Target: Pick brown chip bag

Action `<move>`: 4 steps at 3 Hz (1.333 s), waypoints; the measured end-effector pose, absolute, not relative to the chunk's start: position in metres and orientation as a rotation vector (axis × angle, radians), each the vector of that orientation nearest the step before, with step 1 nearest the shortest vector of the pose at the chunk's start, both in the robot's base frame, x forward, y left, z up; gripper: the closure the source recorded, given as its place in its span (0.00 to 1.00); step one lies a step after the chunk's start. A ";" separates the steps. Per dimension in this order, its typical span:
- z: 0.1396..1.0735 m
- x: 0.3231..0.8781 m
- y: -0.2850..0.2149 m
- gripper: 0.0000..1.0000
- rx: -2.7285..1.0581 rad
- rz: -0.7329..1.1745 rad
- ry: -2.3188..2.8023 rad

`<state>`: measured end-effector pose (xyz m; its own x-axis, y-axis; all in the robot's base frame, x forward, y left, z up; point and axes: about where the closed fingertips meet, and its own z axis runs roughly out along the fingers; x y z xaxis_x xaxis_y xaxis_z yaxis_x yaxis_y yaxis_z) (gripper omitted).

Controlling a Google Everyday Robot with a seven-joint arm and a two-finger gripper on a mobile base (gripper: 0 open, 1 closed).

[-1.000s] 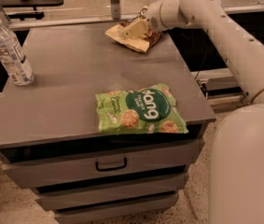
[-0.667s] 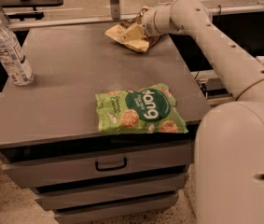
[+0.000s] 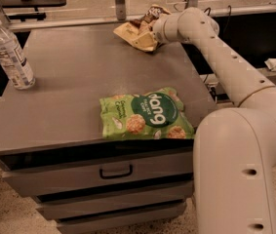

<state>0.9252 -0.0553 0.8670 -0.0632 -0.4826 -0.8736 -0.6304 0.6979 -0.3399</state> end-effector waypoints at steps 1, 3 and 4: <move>0.868 0.931 -0.063 0.41 -0.902 0.129 1.679; 0.903 0.910 -0.062 0.88 -0.929 0.130 1.588; 0.928 0.883 -0.050 1.00 -0.958 0.161 1.531</move>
Offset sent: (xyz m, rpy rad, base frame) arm -0.0106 -0.0160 0.0390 -0.0062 -0.1307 0.0291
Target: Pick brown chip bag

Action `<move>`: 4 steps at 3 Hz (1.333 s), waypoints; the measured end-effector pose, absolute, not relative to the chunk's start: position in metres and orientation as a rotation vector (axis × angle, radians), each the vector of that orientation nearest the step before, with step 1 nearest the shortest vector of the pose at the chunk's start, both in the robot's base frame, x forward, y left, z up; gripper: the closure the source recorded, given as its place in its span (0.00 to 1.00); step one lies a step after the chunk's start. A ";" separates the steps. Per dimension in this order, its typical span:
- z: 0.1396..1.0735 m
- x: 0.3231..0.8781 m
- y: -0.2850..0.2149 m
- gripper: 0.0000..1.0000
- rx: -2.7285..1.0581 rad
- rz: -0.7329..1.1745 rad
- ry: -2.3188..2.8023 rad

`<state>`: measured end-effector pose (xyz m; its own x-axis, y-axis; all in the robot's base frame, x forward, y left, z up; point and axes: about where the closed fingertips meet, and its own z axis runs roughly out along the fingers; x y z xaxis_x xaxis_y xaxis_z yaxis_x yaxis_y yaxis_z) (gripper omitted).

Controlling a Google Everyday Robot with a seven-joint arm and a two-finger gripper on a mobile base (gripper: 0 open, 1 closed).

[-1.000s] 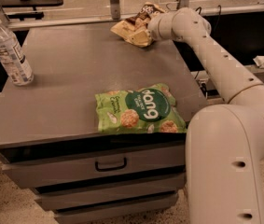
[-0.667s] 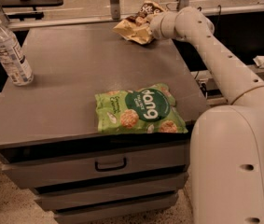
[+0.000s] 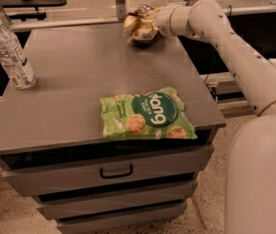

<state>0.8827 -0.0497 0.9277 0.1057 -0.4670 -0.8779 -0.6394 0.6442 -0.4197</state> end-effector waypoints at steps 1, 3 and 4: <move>0.954 0.846 -0.030 1.00 -1.003 0.218 1.453; 1.026 0.772 -0.017 1.00 -1.072 0.362 1.223; 1.029 0.767 -0.009 1.00 -1.081 0.383 1.207</move>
Offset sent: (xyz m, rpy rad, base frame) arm -0.1355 0.0452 0.1112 0.0673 -0.2058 0.3260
